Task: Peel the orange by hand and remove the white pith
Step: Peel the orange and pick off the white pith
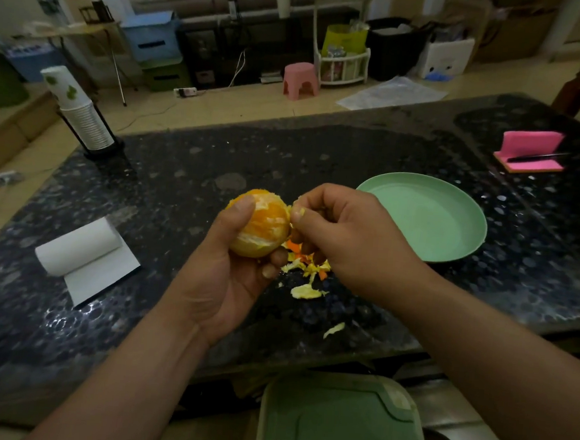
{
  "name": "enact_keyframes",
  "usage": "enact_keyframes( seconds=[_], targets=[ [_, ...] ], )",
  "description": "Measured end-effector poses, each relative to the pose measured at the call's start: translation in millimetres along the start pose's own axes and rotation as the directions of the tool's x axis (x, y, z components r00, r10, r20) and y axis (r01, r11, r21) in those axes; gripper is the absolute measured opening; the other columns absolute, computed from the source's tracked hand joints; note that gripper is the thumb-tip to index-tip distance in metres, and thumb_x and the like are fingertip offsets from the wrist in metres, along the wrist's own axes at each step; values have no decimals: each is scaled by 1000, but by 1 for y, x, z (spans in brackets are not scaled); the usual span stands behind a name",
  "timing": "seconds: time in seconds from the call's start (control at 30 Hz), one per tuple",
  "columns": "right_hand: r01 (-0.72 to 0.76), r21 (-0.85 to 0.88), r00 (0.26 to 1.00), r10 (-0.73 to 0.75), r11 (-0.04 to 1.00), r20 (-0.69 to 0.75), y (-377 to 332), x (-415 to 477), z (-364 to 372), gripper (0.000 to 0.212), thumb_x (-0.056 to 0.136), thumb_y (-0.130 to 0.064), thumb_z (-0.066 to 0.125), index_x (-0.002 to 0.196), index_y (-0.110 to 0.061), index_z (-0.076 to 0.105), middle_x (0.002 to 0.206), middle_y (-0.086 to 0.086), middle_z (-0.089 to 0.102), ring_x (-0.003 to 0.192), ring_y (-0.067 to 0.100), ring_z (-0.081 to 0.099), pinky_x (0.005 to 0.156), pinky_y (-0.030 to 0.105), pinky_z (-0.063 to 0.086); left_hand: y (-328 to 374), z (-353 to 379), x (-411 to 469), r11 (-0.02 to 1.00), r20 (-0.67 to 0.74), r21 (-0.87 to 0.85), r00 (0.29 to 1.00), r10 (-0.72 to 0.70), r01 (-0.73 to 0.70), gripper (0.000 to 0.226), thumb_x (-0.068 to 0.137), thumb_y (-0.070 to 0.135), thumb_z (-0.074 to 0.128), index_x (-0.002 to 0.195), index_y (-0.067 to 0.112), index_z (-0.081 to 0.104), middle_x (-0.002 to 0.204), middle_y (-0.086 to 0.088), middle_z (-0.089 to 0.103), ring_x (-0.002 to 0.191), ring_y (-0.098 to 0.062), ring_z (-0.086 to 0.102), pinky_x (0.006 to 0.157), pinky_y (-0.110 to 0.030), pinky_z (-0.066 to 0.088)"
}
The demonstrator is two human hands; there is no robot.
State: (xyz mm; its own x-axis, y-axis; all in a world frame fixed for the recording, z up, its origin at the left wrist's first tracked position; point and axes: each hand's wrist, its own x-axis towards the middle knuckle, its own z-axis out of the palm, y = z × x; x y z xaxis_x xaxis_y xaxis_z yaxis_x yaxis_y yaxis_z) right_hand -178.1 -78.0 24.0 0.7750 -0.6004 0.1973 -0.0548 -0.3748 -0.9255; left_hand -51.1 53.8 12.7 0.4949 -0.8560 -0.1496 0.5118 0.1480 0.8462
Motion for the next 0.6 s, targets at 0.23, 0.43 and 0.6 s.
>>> enact_keyframes(
  seconds=[0.23, 0.43, 0.6],
  targets=[
    [-66, 180, 997, 57, 981, 55, 0, 3, 1, 16, 106, -16, 62, 94, -10, 71, 71, -3, 72, 64, 8, 64, 58, 23, 52, 2, 0, -5, 993, 73, -114, 997, -16, 24, 39, 90, 47, 60, 104, 17, 81, 99, -15, 66, 62, -16, 56, 44, -18, 44],
    [-55, 180, 997, 44, 982, 64, 1, 4, -2, 15, 106, -17, 62, 94, -13, 71, 74, 0, 72, 65, 11, 64, 59, 24, 52, 1, -11, -3, 987, 168, -153, 985, -30, 56, 54, 71, 48, 88, 110, 13, 78, 106, -17, 64, 64, -17, 58, 45, -19, 46],
    [-28, 69, 999, 26, 997, 21, 7, 7, -7, 15, 105, -20, 63, 96, -13, 71, 77, 5, 74, 66, 13, 65, 63, 36, 57, 3, -18, -1, 985, 213, -155, 976, -38, 72, 65, 69, 47, 90, 116, 7, 69, 103, -19, 64, 64, -18, 56, 44, -19, 44]
  ],
)
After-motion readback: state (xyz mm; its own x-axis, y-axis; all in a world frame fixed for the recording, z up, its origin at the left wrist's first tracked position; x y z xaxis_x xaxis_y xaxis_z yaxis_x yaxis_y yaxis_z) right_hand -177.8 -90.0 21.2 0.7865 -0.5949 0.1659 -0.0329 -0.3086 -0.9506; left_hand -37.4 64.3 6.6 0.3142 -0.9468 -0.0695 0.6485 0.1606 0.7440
